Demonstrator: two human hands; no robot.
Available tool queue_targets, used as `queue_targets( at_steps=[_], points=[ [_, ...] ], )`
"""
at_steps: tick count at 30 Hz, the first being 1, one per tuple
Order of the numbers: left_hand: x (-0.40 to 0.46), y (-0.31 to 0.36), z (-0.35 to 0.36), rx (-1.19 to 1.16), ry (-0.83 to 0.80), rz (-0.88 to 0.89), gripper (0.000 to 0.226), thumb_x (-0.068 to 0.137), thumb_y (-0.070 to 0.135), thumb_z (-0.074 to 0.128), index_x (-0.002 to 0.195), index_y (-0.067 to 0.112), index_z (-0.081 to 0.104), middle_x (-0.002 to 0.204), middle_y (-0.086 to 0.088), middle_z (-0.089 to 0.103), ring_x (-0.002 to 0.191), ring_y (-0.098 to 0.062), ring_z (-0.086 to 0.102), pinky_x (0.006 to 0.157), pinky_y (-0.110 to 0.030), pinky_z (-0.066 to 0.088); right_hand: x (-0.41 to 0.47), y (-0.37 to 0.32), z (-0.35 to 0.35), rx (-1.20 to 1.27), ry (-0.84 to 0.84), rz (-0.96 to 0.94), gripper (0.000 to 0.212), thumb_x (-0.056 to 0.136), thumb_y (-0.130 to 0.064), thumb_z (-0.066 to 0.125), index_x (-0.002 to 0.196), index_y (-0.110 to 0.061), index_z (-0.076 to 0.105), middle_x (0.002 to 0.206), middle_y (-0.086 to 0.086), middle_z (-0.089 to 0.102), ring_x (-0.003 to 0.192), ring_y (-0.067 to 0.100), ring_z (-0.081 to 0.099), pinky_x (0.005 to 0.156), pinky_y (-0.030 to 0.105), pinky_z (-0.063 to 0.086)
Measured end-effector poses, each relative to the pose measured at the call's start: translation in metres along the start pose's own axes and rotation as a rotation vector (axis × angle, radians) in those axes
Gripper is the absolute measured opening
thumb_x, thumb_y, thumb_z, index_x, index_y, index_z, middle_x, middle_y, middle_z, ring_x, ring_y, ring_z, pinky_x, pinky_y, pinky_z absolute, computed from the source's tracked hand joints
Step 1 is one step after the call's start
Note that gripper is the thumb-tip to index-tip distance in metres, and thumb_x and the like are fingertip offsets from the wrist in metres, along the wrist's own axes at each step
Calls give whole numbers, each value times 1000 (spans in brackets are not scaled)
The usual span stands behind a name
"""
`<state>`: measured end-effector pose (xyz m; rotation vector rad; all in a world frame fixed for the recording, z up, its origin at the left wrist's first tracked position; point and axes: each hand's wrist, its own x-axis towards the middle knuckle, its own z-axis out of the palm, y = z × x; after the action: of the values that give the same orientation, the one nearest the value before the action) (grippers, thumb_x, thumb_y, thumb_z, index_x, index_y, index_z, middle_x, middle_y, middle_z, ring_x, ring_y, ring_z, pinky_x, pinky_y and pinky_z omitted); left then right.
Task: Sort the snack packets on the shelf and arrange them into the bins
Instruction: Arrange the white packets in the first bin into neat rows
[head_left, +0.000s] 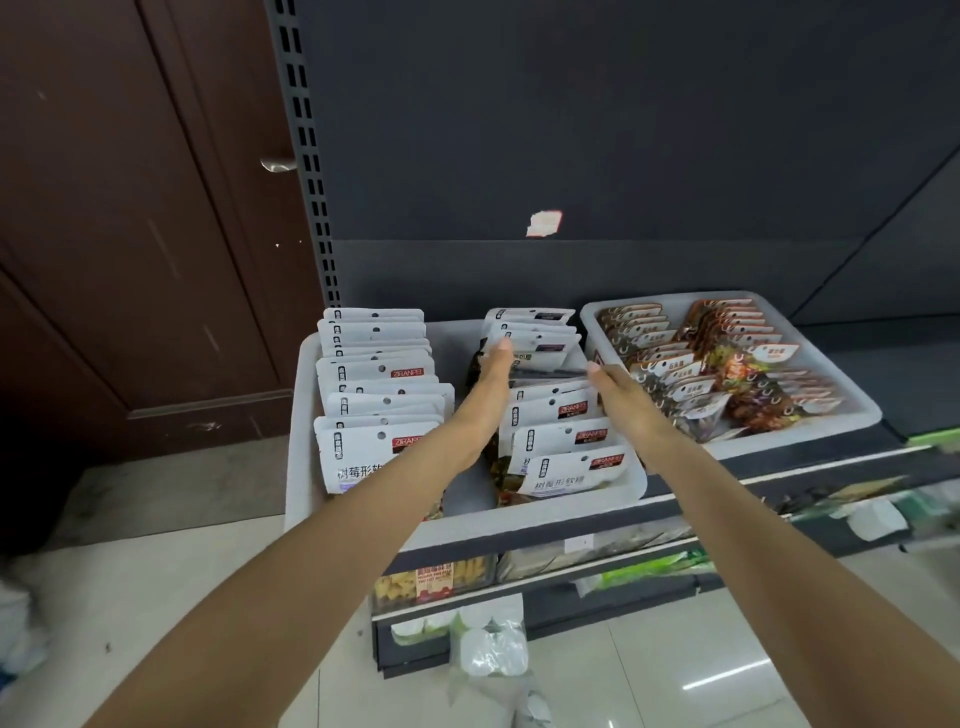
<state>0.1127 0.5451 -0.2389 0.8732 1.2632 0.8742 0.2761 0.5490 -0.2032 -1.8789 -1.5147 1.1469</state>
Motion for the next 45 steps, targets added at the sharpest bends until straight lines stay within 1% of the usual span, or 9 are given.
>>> queue_targets(
  at_steps=[6, 11, 19, 25, 31, 36, 39, 42, 45],
  points=[
    [21, -17, 3, -138, 36, -10, 129, 35, 105, 27, 147, 42, 21, 155, 4, 28, 141, -20, 29, 116, -48, 20, 1, 1, 6, 46, -37, 24, 58, 99, -47, 31, 151, -29, 14, 155, 0, 24, 141, 25, 26, 113, 38, 23],
    [-3, 1, 5, -120, 47, -8, 81, 85, 77, 19, 146, 27, 32, 147, 2, 41, 130, -18, 45, 99, -29, 38, -2, 7, -2, 205, -37, -9, 49, 99, -45, 34, 144, -27, 36, 146, -2, 41, 133, 21, 40, 112, 37, 31],
    [-40, -10, 10, -209, 20, 103, 45, 97, 57, 20, 109, 38, 60, 110, 17, 66, 86, 2, 67, 72, -19, 51, -24, 27, -3, 269, -114, -85, 49, 99, -42, 39, 146, -28, 32, 150, -7, 35, 136, 12, 33, 110, 27, 25],
    [-56, -21, 36, -217, 85, 41, 58, 94, 64, 21, 131, 32, 53, 121, 1, 65, 95, -14, 67, 80, -33, 56, -39, 25, 2, 370, -197, -78, 48, 101, -40, 34, 147, -35, 22, 139, -11, 40, 126, 10, 38, 98, 31, 31],
    [-56, -19, 43, -119, 132, 292, 50, 99, 53, 20, 145, 35, 27, 140, 4, 50, 123, -13, 53, 98, -35, 48, -35, 34, 1, 374, -87, -275, 40, 100, -38, 40, 139, -32, 32, 131, -3, 53, 113, 13, 54, 92, 32, 47],
    [-50, -28, 45, -102, 190, 156, 62, 90, 69, 26, 145, 41, 28, 140, 6, 50, 123, -16, 52, 104, -37, 41, -30, 39, -5, 137, -66, -129, 42, 100, -39, 35, 135, -15, 32, 120, 4, 49, 98, 18, 46, 64, 17, 40],
    [-39, -33, 38, -158, 274, 82, 86, 69, 84, 33, 144, 41, 32, 139, 4, 51, 122, -20, 53, 105, -46, 41, -20, 36, -5, 97, -37, -174, 38, 100, -34, 40, 131, -13, 38, 122, 4, 52, 108, 19, 49, 84, 24, 38],
    [-37, -15, 33, -152, 297, 60, 72, 87, 73, 25, 147, 34, 28, 145, 3, 45, 126, -21, 49, 103, -35, 39, -11, 26, -9, 152, -60, -165, 44, 100, -33, 40, 140, -17, 32, 139, 4, 46, 125, 21, 43, 94, 28, 32],
    [-34, -5, 33, -133, 244, 46, 58, 98, 58, 20, 137, 24, 46, 126, 6, 58, 95, -10, 62, 73, -15, 50, -7, 20, -9, 213, -119, -164, 51, 101, -30, 39, 148, -23, 22, 148, 1, 38, 136, 21, 35, 97, 26, 28]
  ],
)
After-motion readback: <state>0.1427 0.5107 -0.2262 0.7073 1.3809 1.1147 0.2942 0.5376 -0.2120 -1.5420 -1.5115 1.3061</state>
